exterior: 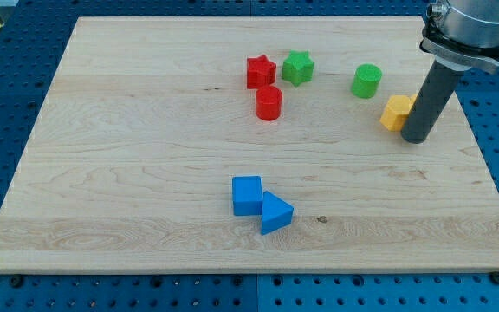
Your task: Push the green star towards top left end
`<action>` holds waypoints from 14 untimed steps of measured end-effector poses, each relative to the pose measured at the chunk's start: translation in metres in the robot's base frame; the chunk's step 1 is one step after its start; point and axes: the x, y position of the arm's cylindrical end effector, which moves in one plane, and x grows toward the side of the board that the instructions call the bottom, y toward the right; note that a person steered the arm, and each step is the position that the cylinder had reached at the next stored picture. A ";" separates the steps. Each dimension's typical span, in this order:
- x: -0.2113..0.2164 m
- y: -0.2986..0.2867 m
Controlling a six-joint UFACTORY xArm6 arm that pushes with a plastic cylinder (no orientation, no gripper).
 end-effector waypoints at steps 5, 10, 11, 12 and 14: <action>-0.027 -0.147; -0.093 -0.092; -0.098 -0.097; -0.112 -0.111; -0.141 -0.143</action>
